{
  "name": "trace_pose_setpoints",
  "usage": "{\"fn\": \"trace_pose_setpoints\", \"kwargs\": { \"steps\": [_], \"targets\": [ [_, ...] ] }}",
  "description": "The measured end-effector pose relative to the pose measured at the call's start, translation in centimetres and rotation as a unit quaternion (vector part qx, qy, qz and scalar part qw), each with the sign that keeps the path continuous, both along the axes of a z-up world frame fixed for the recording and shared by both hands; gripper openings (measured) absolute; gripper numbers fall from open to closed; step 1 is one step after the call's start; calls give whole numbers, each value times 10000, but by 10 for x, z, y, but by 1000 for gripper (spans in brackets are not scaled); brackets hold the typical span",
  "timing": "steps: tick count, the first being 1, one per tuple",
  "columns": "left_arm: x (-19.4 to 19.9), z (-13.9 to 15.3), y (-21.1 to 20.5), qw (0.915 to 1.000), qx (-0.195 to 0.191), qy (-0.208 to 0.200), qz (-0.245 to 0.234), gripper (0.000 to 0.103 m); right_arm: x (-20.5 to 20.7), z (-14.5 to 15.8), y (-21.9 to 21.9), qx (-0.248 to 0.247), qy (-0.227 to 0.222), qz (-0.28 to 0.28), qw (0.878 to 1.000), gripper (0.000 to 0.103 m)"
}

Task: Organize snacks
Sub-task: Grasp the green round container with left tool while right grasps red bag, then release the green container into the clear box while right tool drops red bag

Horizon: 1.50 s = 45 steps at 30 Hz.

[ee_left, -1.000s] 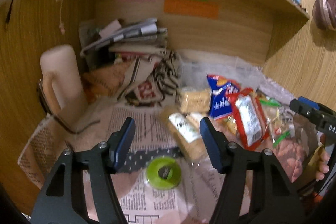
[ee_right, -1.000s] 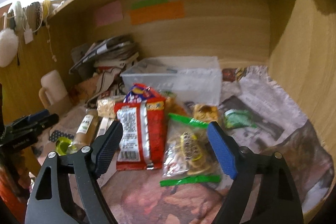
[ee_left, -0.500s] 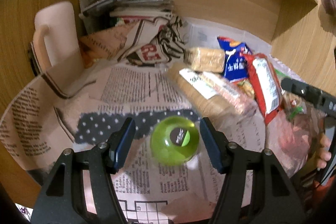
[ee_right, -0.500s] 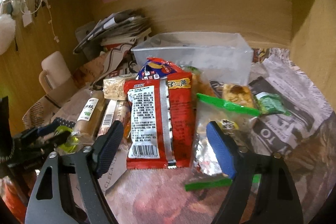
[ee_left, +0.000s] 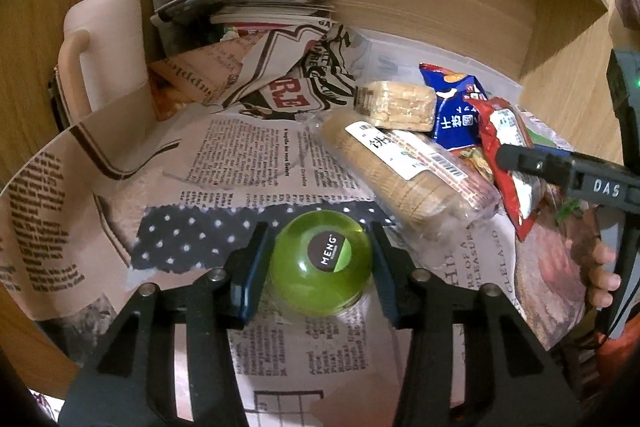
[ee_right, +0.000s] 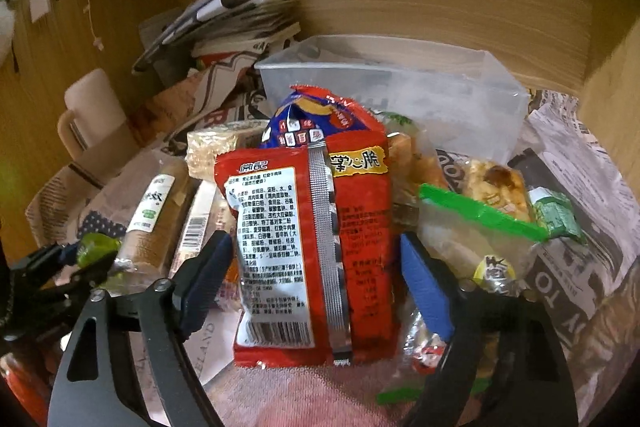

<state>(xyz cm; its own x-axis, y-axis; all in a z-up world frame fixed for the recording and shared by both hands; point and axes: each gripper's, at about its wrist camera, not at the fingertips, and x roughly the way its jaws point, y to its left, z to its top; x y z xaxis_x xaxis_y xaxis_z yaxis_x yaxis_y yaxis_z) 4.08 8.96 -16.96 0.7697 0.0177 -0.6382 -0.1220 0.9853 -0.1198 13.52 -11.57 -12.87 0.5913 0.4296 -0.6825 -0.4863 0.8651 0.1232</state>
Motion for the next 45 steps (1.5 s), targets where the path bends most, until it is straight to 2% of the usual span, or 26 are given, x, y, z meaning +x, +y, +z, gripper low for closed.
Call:
{"fn": "trace_pose_setpoints", "kwargs": {
  "steps": [4,6,9,15,22,31,32,34,35,37,41,45],
  "targets": [
    [1,3,6,10000,34,-12,89,48,4,-7,5,-170,28,32,9998,82],
    [1,5,9,9999,-10,-33,124,48,2,-8,5,-181,-19,0,9998,71],
    [2,11,13,9998,-3,-101,157,48,2,-6,-1,-43,40,-32,10000,63],
    [4,35,10,9990,164,-410,111,47,-5,7,-15,366,62,15,9993,63],
    [19,68,3,9967,170,-785,-80,48,-16,40,-26,447,-405,15,9982,63],
    [52,105,-16,9928,106,-1101,-450,47,1,75,-43,418,-921,-307,9944,63],
    [55,109,-19,9923,137,-1140,-475,46,2,78,-44,408,-961,-336,9940,63],
    [62,117,-25,9909,202,-1223,-531,29,7,83,-47,403,-1044,-387,9930,63],
    [66,122,-28,9903,201,-1245,-580,25,9,85,-48,411,-1072,-404,9926,63],
    [74,130,-32,9889,126,-1317,-680,25,15,89,-51,439,-1106,-444,9919,63],
    [96,122,-39,9907,275,-1180,-625,25,30,84,-54,502,-1015,-512,9922,63],
    [120,92,-28,9962,-119,-628,-593,25,38,73,-55,504,-836,-497,9940,63]
  ]
}}
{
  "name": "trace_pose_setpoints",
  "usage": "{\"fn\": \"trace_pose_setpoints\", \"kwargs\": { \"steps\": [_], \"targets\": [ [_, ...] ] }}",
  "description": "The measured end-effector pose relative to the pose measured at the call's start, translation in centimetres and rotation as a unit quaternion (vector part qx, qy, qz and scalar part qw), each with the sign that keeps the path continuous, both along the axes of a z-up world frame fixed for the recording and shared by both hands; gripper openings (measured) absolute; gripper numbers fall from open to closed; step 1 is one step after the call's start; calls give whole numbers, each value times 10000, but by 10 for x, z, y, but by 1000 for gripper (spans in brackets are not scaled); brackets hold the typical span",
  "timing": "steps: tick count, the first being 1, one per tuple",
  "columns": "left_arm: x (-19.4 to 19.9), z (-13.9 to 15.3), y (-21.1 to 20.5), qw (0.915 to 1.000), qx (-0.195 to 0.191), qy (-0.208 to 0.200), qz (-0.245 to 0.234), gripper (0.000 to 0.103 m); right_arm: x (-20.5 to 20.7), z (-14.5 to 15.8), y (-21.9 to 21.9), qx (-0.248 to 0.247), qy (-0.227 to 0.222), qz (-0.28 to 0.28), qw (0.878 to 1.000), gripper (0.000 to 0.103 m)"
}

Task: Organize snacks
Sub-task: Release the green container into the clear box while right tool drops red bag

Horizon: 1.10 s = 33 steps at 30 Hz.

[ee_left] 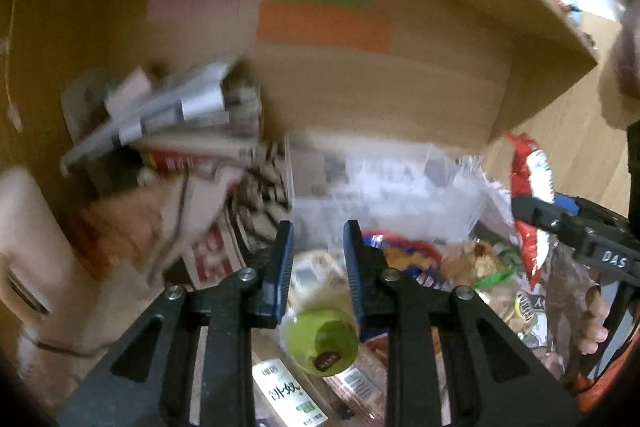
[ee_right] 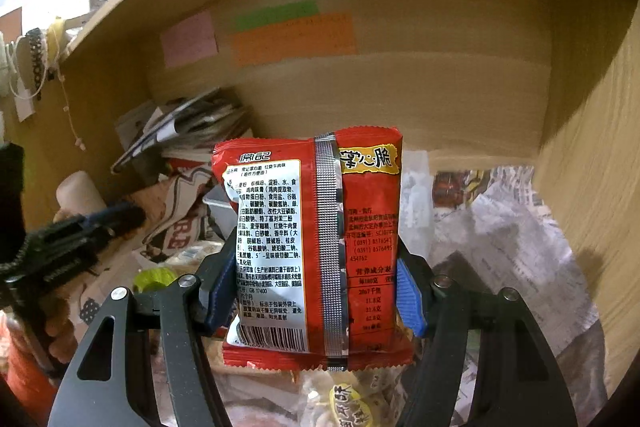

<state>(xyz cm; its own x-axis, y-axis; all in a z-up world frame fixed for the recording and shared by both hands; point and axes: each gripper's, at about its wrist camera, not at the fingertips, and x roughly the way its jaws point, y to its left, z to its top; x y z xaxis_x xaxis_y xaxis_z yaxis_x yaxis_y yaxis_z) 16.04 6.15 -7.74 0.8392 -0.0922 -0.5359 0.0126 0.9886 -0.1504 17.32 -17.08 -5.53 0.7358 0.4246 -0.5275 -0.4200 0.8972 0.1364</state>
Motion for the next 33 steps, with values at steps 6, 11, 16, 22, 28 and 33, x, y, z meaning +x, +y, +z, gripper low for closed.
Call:
{"fn": "trace_pose_setpoints", "kwargs": {
  "steps": [6,11,16,22,28,33],
  "targets": [
    [-5,-23,6,9993,-15,360,-75,65,7,-7,-3,-38,144,47,9999,63],
    [-14,-45,9,9978,121,644,-92,68,11,-13,-1,-37,252,72,9996,63],
    [-19,-58,12,9968,-19,772,-210,69,13,-21,4,-96,387,101,9992,63],
    [-21,-64,-2,9963,170,736,-406,68,15,-24,6,-129,471,91,9988,63],
    [-17,-71,-8,9961,340,717,-374,57,15,-25,6,-170,492,74,9986,63],
    [-19,-66,-6,9968,287,675,-310,57,14,-22,6,-176,438,38,9989,63]
  ]
}}
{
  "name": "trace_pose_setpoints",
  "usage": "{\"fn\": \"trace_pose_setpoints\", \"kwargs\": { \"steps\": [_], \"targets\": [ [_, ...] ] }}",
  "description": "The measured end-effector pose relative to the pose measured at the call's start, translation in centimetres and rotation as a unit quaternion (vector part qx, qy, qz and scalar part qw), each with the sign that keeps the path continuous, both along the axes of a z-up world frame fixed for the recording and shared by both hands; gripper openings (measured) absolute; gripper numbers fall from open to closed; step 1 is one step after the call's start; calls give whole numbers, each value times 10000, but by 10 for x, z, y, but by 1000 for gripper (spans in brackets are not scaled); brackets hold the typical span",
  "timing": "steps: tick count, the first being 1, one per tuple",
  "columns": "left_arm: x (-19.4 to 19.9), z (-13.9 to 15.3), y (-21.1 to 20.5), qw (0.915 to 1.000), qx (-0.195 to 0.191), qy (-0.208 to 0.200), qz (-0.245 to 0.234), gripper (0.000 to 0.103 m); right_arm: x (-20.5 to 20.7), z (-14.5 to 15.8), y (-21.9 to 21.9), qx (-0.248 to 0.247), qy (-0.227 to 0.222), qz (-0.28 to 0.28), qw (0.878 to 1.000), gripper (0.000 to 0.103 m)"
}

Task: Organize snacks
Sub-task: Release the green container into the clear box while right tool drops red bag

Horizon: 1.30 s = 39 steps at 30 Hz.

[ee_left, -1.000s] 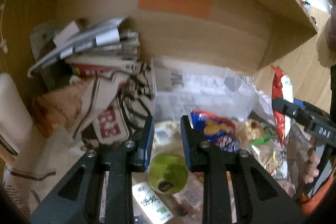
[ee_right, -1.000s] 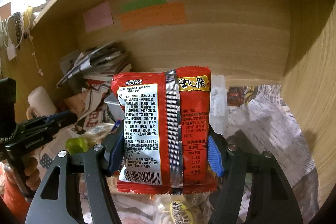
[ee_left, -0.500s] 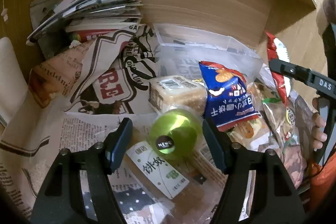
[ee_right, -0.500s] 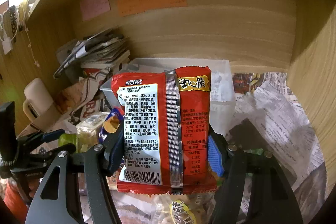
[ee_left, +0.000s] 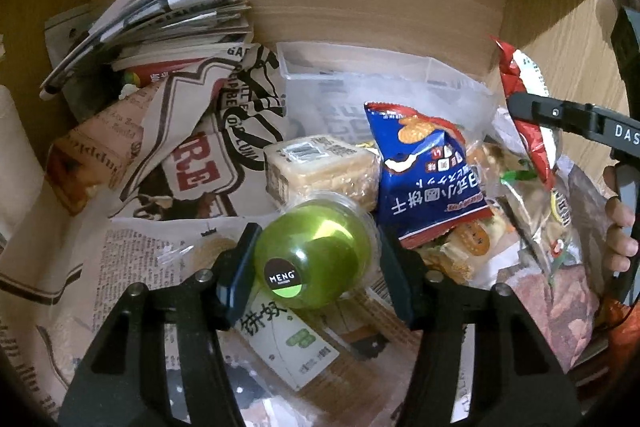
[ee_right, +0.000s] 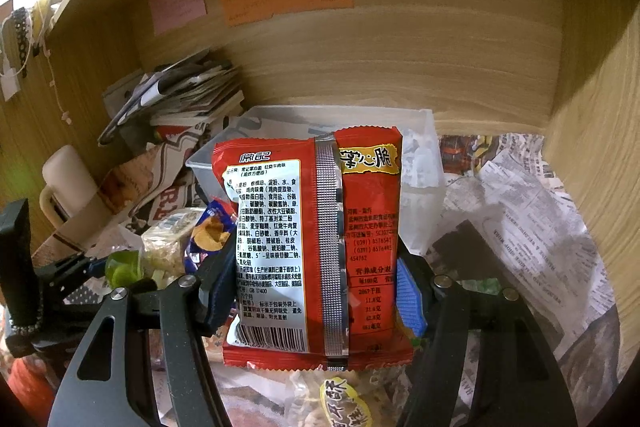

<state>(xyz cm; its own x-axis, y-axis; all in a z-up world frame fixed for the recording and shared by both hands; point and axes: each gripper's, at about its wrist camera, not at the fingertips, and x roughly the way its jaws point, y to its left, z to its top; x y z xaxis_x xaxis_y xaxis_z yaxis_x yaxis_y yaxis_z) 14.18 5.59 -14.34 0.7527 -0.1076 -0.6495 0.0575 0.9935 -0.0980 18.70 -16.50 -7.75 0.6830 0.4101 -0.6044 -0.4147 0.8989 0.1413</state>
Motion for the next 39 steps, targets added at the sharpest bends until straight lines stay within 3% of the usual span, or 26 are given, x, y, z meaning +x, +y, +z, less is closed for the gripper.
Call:
{"fn": "trace_pose_setpoints", "kwargs": {
  "steps": [9,22,39],
  "targets": [
    [-3,44,4,9991,-63,-420,73,57,3,18,-6,48,-227,-43,9997,63],
    [62,97,-4,9979,-205,-608,-81,57,41,35,-1,-120,-376,-110,9992,63],
    [145,80,-16,9996,-46,-123,-260,57,119,17,18,-616,84,-97,9980,63]
  ]
}}
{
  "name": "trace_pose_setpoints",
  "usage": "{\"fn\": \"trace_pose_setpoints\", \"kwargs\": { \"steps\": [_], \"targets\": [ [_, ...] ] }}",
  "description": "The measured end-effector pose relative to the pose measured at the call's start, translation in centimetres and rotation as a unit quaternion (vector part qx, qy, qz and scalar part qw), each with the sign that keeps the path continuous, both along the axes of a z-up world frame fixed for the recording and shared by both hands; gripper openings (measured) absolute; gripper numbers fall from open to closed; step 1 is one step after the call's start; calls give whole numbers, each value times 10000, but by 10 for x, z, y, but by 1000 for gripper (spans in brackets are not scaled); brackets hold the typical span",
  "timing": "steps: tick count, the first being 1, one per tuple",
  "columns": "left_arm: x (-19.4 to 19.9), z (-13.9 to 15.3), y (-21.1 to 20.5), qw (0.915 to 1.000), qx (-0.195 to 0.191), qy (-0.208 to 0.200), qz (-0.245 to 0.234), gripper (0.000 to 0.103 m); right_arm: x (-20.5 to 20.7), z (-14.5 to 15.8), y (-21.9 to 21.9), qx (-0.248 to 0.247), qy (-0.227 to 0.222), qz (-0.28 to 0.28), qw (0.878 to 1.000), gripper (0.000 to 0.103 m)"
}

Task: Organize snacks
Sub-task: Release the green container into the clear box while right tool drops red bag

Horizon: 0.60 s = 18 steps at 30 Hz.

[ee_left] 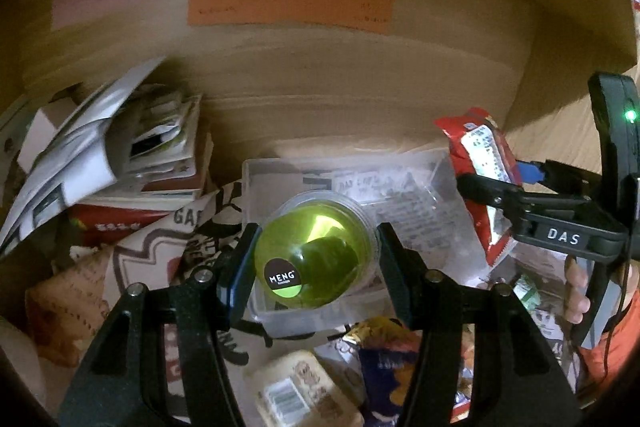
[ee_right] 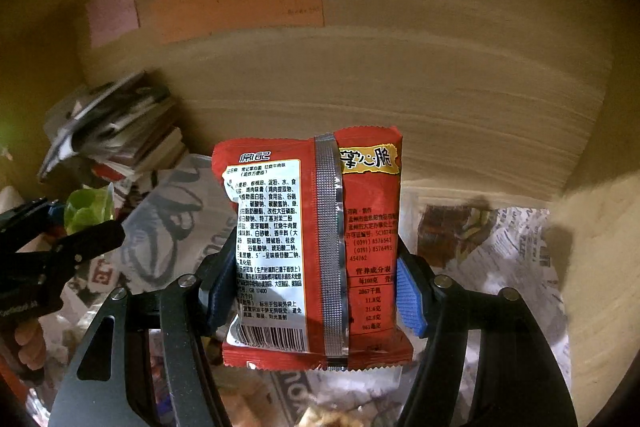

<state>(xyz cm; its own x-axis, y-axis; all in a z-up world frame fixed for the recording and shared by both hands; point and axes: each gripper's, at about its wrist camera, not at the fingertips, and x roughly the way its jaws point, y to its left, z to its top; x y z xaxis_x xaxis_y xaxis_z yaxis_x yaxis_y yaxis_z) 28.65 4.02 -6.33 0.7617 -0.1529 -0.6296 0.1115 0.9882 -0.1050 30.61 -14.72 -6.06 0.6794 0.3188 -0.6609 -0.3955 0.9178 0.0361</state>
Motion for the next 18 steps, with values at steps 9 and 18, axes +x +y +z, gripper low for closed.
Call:
{"fn": "trace_pose_setpoints", "kwargs": {
  "steps": [9,18],
  "targets": [
    [23,-11,-8,9993,187,274,-157,57,20,-21,5,-325,309,31,9990,63],
    [37,-23,-14,9982,180,540,-171,58,19,-23,7,-420,425,30,9982,76]
  ]
}}
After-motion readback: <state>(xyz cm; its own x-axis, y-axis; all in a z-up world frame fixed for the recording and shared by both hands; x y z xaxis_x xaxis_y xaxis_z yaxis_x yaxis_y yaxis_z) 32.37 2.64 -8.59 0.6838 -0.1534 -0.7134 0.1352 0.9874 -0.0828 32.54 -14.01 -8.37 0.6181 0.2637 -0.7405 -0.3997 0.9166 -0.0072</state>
